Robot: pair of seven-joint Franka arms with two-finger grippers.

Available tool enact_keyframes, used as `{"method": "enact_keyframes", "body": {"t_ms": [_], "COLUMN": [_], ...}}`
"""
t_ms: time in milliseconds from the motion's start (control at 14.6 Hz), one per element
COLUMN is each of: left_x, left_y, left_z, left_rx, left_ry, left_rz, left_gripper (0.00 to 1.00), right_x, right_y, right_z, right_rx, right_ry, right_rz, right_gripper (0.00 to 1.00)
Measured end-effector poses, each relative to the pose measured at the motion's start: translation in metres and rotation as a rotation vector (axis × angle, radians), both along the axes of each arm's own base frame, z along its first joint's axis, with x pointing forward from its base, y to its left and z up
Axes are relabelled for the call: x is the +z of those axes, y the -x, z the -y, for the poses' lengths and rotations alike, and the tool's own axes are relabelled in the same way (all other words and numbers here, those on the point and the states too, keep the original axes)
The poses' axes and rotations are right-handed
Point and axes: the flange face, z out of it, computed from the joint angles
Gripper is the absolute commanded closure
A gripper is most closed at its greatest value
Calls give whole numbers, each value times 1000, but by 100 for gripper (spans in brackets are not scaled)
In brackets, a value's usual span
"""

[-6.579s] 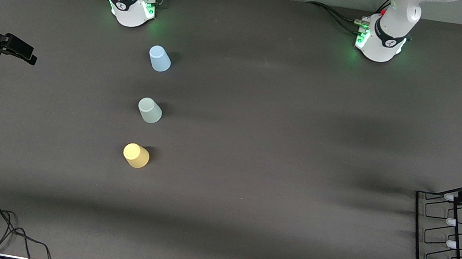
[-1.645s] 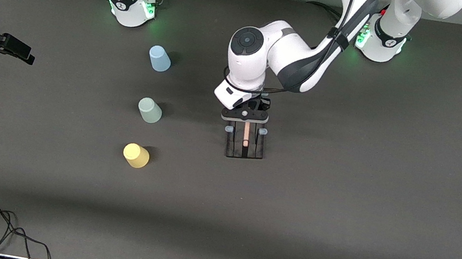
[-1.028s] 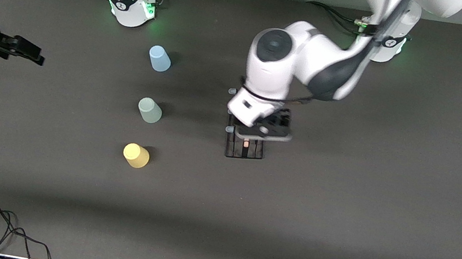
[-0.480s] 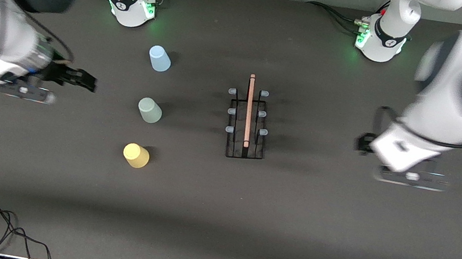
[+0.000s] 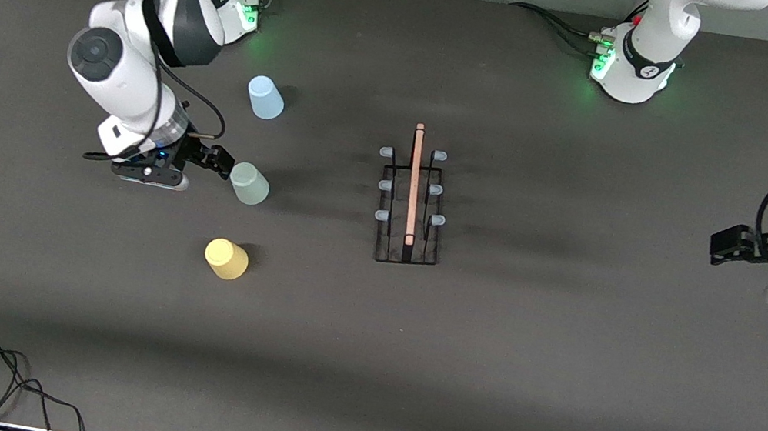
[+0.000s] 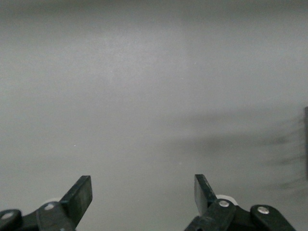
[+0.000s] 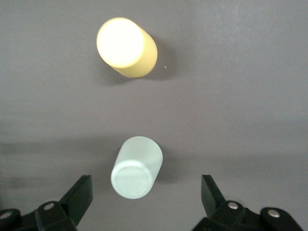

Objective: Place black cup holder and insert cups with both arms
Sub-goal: 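Grasp the pale green cup with the right gripper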

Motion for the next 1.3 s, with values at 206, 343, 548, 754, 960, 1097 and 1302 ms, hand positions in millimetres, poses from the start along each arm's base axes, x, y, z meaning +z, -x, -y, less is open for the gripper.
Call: {"method": "enact_keyframes", "body": {"t_ms": [206,343,548,754,960,1097,1302], "left_x": [7,8,7,6,7,7,7], "left_y": [9,11,9,7,6,6,6], "left_z": [-30,-40,-33,-25,-31,-35,-30], "left_rx": [-27,-19,-24,-20,8,14,-1], "left_ry": [5,7,9,33,95,91,72], "left_rz": [13,17,30,46,63,64,60], "left_gripper": [4,3,0,0,0,0,0], "right_x": [-25,-40,-56,-73,-89,-95,-99], "right_y": [3,6,11,13,14,15,16], "right_z": [-1,-4,-19,-21,-20,-20,-20], "right_rx": [-1,-16,-22,-28,-30,-31,-35], "right_ry": [0,3,-6,-4,6,9,10], "right_rz": [22,23,12,1,-20,-26,-34], "right_gripper": [0,0,0,0,0,0,0]}}
